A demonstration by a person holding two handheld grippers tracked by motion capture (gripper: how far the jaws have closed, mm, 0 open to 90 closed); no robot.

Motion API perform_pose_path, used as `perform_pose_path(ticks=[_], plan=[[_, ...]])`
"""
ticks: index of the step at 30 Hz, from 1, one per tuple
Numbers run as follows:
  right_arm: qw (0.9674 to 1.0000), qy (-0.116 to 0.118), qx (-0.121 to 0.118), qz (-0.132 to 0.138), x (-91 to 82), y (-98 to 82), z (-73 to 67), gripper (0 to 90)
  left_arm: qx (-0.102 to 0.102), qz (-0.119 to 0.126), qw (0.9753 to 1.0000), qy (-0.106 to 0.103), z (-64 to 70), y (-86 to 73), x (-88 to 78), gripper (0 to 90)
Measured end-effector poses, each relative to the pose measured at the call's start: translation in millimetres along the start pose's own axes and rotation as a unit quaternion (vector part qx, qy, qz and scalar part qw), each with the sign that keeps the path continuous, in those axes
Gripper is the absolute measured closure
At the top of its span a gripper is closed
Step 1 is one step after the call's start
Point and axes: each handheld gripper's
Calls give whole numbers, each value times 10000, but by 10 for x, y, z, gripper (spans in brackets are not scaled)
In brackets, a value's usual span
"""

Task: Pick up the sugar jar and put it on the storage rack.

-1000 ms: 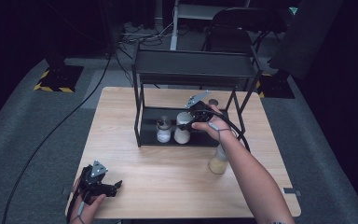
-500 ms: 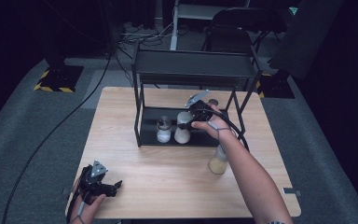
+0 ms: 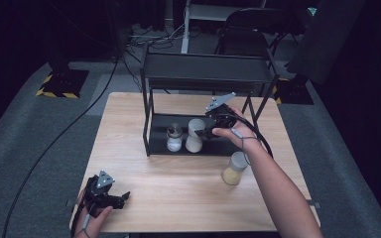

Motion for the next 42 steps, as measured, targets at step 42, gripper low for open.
perform_pose_path(ticks=[42], plan=[[9994, -199, 74, 269, -1079, -673, -413, 54, -5, 0, 10000, 7, 1, 4, 4, 5]])
Point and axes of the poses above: each handheld gripper's, and its own axes: x roughly forward along the jaws, y roughly out of its top, z roughly to its right, and after that the axes turned 5 degrees about z, right-handed
